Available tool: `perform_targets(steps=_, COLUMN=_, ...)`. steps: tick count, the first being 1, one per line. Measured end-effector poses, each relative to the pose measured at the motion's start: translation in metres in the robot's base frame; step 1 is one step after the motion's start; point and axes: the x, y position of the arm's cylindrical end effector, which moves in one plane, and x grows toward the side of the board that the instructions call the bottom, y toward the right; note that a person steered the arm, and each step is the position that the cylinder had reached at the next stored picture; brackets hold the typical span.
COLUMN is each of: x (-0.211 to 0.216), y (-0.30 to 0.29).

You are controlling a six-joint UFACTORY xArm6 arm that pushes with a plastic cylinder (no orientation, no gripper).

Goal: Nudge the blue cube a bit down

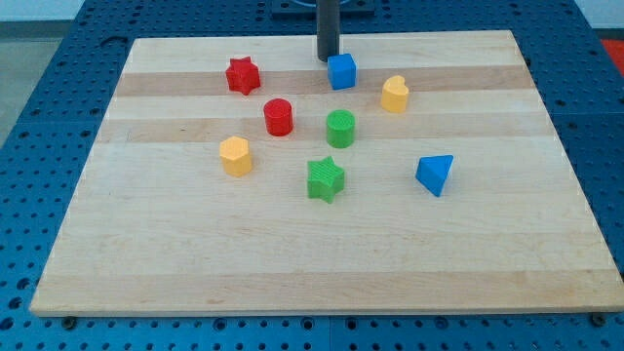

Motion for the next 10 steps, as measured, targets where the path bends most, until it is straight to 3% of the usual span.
perform_targets(steps=10, x=0.029, y=-0.021)
